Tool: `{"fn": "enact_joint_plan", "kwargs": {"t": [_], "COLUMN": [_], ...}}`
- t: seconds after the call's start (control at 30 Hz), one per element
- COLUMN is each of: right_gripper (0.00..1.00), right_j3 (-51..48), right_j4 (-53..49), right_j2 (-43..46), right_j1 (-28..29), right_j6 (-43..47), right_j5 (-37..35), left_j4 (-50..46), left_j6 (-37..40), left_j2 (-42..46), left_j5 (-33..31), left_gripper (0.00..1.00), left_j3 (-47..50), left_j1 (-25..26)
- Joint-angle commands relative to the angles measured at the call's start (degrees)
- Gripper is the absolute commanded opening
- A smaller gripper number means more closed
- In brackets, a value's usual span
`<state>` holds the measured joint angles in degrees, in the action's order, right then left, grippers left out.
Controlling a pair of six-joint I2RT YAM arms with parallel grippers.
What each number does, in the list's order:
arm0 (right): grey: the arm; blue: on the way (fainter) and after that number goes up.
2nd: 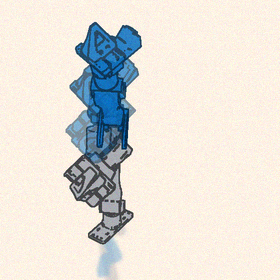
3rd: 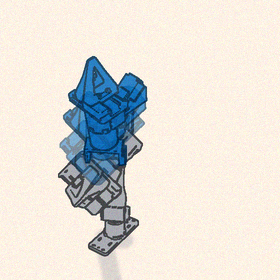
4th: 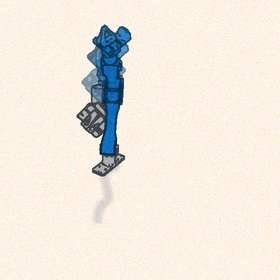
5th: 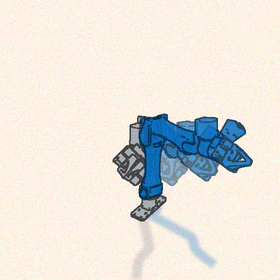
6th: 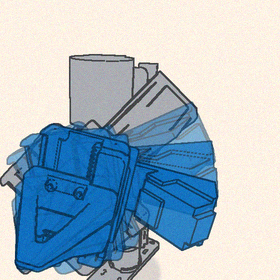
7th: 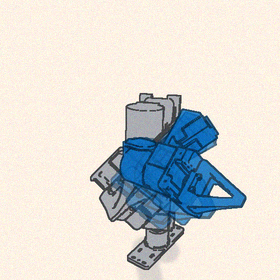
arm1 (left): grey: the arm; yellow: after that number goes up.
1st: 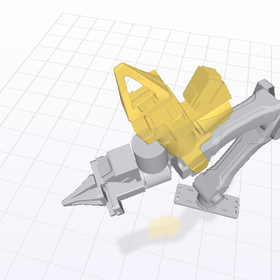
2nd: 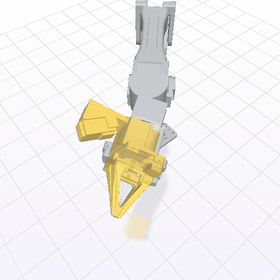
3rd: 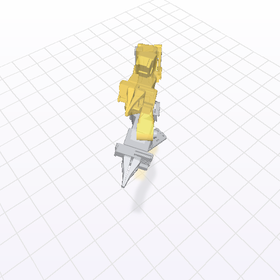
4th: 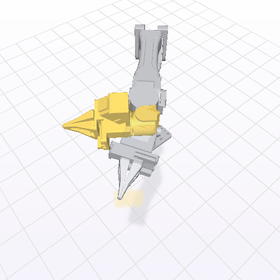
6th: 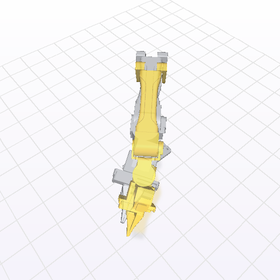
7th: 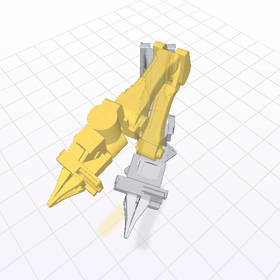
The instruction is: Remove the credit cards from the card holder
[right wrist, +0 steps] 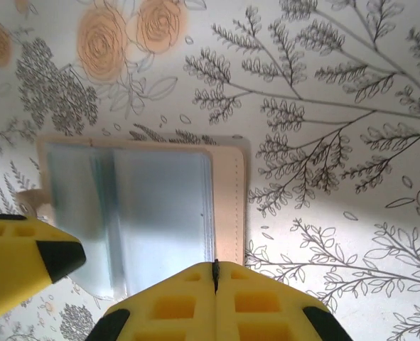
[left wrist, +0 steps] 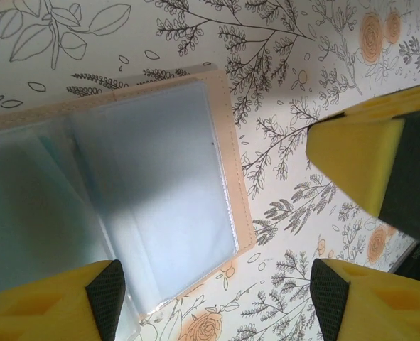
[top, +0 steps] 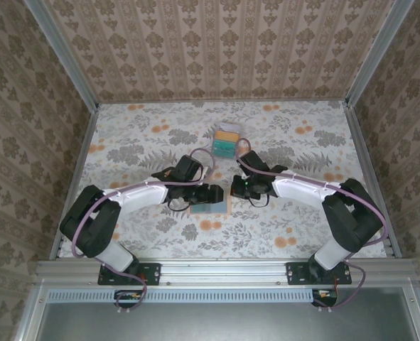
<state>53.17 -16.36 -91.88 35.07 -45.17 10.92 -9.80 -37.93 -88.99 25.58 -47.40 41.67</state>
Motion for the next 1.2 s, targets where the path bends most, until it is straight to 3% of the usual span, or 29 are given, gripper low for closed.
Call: {"fn": "enact_joint_plan", "kwargs": {"t": [0.0, 0.4, 1.17], "right_gripper": [0.08, 0.11, 0.09], "right_j3": [-1.2, -0.8, 0.1], "right_j4": [0.0, 1.9, 1.9], "right_j2": [-1.5, -6.8, -9.4], "right_j1": [-0.2, 0.8, 1.6], "right_j6": [0.2, 0.0, 0.6], "right_j5": [0.6, 2.8, 3.6], "left_j4": [0.0, -6.6, -6.0], "left_j6": [0.3, 1.0, 1.6], "left_j2": [0.7, 8.3, 2.5], "left_j5": [0.8, -5.6, -4.7], "left_gripper": [0.73, 0.75, 0.73], "left_j3": [-1.3, 4.6, 5.6], "left_j1": [0.3, -4.5, -4.6]}}
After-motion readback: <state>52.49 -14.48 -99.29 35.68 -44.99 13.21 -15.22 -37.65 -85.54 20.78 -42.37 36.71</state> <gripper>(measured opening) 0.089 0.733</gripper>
